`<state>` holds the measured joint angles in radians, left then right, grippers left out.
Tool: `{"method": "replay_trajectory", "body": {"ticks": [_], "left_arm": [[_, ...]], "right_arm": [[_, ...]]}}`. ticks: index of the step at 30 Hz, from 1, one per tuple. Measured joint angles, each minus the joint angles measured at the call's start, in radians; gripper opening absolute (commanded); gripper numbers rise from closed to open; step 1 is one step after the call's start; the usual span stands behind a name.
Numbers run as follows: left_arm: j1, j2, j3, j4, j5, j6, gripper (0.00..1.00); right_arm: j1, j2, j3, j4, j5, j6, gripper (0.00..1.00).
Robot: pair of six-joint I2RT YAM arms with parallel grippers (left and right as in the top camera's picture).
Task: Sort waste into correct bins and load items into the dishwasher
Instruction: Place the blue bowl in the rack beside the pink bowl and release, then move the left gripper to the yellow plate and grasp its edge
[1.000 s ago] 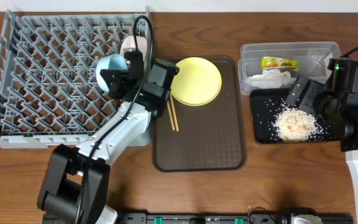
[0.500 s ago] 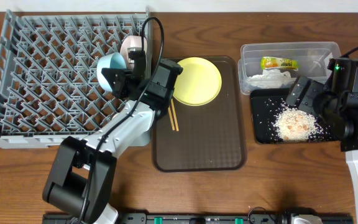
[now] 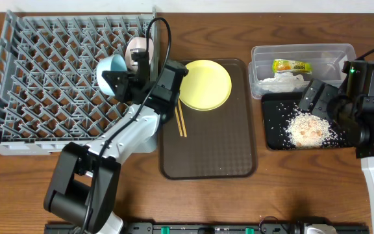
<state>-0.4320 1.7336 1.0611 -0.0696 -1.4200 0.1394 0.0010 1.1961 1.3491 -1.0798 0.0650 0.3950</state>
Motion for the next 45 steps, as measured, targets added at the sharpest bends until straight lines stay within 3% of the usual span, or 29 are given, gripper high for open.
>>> {"method": "replay_trajectory", "body": {"ticks": [28, 34, 39, 45], "left_arm": [[-0.005, 0.0, -0.052, 0.003, 0.097, -0.004, 0.08], [-0.038, 0.0, -0.053, 0.002, 0.106, -0.001, 0.17], [-0.046, 0.0, -0.053, 0.001, 0.107, 0.0, 0.33], [-0.046, 0.0, -0.053, 0.001, 0.109, -0.003, 0.36]], "right_arm": [[0.0, 0.0, 0.0, 0.0, 0.0, 0.0, 0.99], [0.0, 0.0, 0.0, 0.0, 0.0, 0.0, 0.99], [0.0, 0.0, 0.0, 0.0, 0.0, 0.0, 0.99], [0.0, 0.0, 0.0, 0.0, 0.0, 0.0, 0.99]]}}
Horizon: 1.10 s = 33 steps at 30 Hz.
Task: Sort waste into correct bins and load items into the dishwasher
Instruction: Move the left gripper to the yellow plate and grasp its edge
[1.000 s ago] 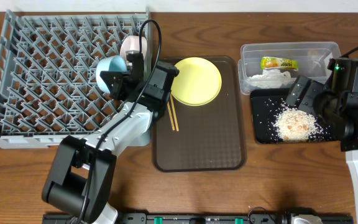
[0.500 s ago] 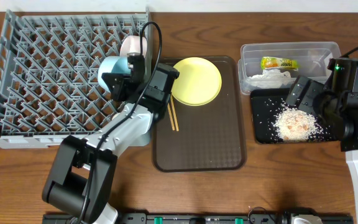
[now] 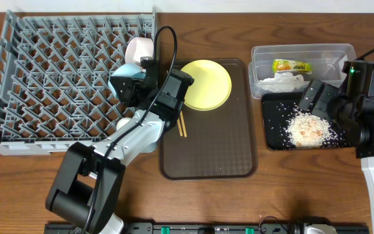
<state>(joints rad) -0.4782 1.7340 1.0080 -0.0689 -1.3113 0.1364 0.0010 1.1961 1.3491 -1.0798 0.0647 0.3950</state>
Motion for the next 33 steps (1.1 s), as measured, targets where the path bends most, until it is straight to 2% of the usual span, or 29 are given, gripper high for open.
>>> {"method": "replay_trajectory", "body": {"ticks": [4, 13, 14, 20, 33], "left_arm": [[0.0, 0.0, 0.0, -0.001, 0.0, 0.001, 0.4], [-0.057, 0.0, 0.0, -0.003, 0.009, -0.005, 0.41], [-0.065, 0.0, 0.0, -0.004, 0.016, -0.006, 0.45], [-0.111, 0.0, 0.0, -0.01, 0.097, -0.032, 0.53], [-0.113, -0.01, 0.003, -0.006, 0.27, -0.1, 0.7]], "right_arm": [[0.0, 0.0, 0.0, 0.0, 0.0, 0.0, 0.99], [0.0, 0.0, 0.0, 0.0, 0.0, 0.0, 0.99], [0.0, 0.0, 0.0, 0.0, 0.0, 0.0, 0.99], [0.0, 0.0, 0.0, 0.0, 0.0, 0.0, 0.99], [0.0, 0.0, 0.0, 0.0, 0.0, 0.0, 0.99]]}}
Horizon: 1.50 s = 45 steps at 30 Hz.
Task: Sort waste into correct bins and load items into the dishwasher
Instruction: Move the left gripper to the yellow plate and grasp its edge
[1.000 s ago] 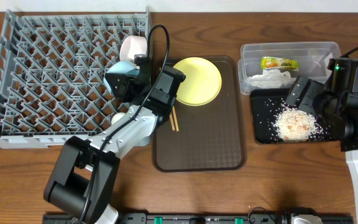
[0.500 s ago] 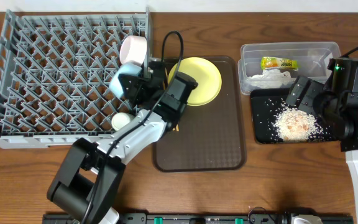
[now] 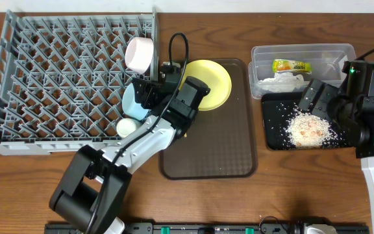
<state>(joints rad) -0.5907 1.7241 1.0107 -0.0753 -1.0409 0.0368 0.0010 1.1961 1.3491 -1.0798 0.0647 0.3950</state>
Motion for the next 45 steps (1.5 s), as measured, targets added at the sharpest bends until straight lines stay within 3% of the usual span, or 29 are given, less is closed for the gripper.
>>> {"method": "replay_trajectory", "body": {"ticks": [6, 13, 19, 24, 26, 35, 45], "left_arm": [[0.0, -0.1, 0.07, -0.08, 0.258, -0.041, 0.71], [0.025, -0.146, 0.397, -0.45, 0.65, -0.206, 0.7], [0.045, -0.053, 0.65, -0.727, 0.84, -0.34, 0.76], [0.045, 0.057, 0.68, -0.768, 1.002, -0.462, 0.83], [0.045, 0.106, 0.68, -0.768, 1.066, -0.509, 0.76], [0.043, 0.204, 0.68, -0.809, 1.169, -0.716, 0.67], [0.036, 0.302, 0.647, -0.813, 1.091, -1.028, 0.67]], "right_arm": [[0.0, 0.0, 0.0, 0.0, 0.0, 0.0, 0.99], [0.0, 0.0, 0.0, 0.0, 0.0, 0.0, 0.99], [0.0, 0.0, 0.0, 0.0, 0.0, 0.0, 0.99], [0.0, 0.0, 0.0, 0.0, 0.0, 0.0, 0.99], [0.0, 0.0, 0.0, 0.0, 0.0, 0.0, 0.99], [0.0, 0.0, 0.0, 0.0, 0.0, 0.0, 0.99], [0.0, 0.0, 0.0, 0.0, 0.0, 0.0, 0.99]]}}
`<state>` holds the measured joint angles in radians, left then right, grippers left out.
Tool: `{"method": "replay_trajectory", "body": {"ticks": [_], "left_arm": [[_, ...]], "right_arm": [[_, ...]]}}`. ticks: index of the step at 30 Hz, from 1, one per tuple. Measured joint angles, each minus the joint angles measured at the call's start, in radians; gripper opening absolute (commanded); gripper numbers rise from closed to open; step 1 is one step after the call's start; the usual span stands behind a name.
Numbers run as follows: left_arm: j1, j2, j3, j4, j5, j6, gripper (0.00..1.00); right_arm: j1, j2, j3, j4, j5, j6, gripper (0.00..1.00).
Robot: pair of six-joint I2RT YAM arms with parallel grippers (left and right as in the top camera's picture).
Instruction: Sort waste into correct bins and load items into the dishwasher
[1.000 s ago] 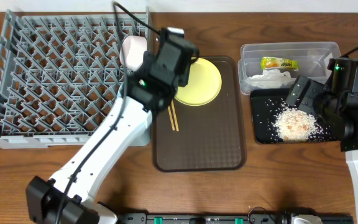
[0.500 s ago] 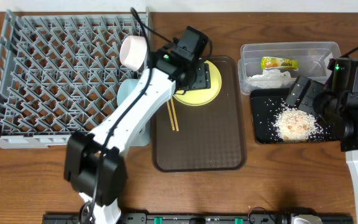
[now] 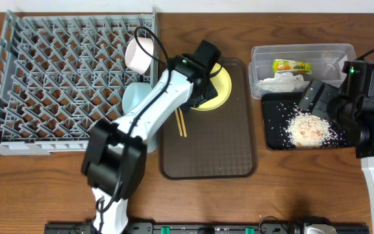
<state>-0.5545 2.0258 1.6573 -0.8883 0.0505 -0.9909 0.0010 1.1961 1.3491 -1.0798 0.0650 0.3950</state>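
My left gripper (image 3: 197,97) hangs over the left rim of the yellow plate (image 3: 218,88) on the brown tray (image 3: 206,153); its fingers look apart and hold nothing. A pair of chopsticks (image 3: 181,122) lies on the tray just below it. In the grey dish rack (image 3: 50,78) a light blue bowl (image 3: 132,101) stands at the right edge, with a pink-and-white cup (image 3: 139,54) above it. My right gripper (image 3: 315,97) is open over the black tray (image 3: 274,127) that holds a heap of rice (image 3: 309,129).
A clear plastic bin (image 3: 302,55) at the back right holds a yellow-green wrapper (image 3: 291,65) and crumpled white tissue (image 3: 281,82). The left arm's forearm crosses the rack's right edge and the tray's left side. Bare wooden table (image 3: 18,188) lies in front of the rack.
My left gripper was at the blue bowl by the rack's right edge; now it is over the yellow plate, and the bowl stays in the rack. The right arm has not moved.
The left gripper held the blue bowl over the rack near the pink cup. Then the bowl was lower and further right, then down at the rack's right edge. Now the bowl rests there alone and the gripper is over the plate. The right gripper stayed above the rice.
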Motion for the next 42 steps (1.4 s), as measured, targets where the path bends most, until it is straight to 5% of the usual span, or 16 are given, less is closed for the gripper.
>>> {"method": "replay_trajectory", "body": {"ticks": [12, 22, 33, 42], "left_arm": [[0.0, 0.169, -0.012, 0.086, -0.032, -0.171, 0.52], [0.0, 0.179, -0.012, 0.115, -0.047, -0.194, 0.08], [0.002, 0.17, -0.009, 0.124, -0.051, -0.14, 0.07], [0.001, 0.011, -0.009, 0.119, -0.18, 0.191, 0.07]], "right_arm": [[0.0, 0.0, 0.0, 0.0, 0.0, 0.0, 0.99], [0.0, 0.0, 0.0, 0.0, 0.0, 0.0, 0.99], [0.0, 0.0, 0.0, 0.0, 0.0, 0.0, 0.99], [0.0, 0.0, 0.0, 0.0, 0.0, 0.0, 0.99]]}}
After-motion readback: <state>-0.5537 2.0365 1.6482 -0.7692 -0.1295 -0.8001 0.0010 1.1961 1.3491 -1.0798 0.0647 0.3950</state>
